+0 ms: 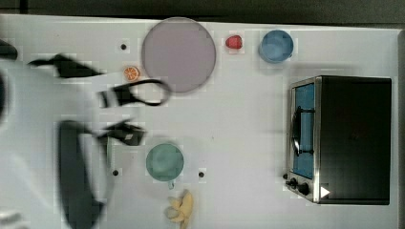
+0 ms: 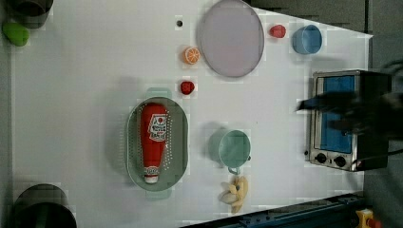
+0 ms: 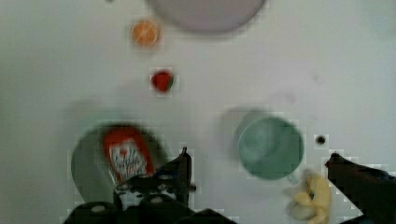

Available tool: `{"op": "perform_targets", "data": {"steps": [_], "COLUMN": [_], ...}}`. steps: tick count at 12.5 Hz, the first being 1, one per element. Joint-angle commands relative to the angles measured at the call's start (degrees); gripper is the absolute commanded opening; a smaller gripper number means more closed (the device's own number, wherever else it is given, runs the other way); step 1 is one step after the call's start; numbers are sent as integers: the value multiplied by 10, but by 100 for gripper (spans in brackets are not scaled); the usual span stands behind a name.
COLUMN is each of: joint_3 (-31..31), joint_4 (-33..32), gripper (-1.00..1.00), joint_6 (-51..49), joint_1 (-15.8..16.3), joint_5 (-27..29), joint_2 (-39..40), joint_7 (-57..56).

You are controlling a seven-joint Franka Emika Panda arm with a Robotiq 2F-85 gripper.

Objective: Pick ketchup from strainer and place it on the table

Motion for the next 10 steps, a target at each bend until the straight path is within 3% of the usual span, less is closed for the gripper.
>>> {"op": "perform_targets", "data": {"steps": [1, 6, 10], "joint_3": [63, 147, 159], "joint_4": [-14, -101, -197], "gripper": [100, 100, 100], "joint_6": [19, 174, 356], "joint_1": [8, 10, 14], "joint_5": [1, 0, -30], "joint_2": [17, 72, 124], "joint_7": [33, 35, 44]}}
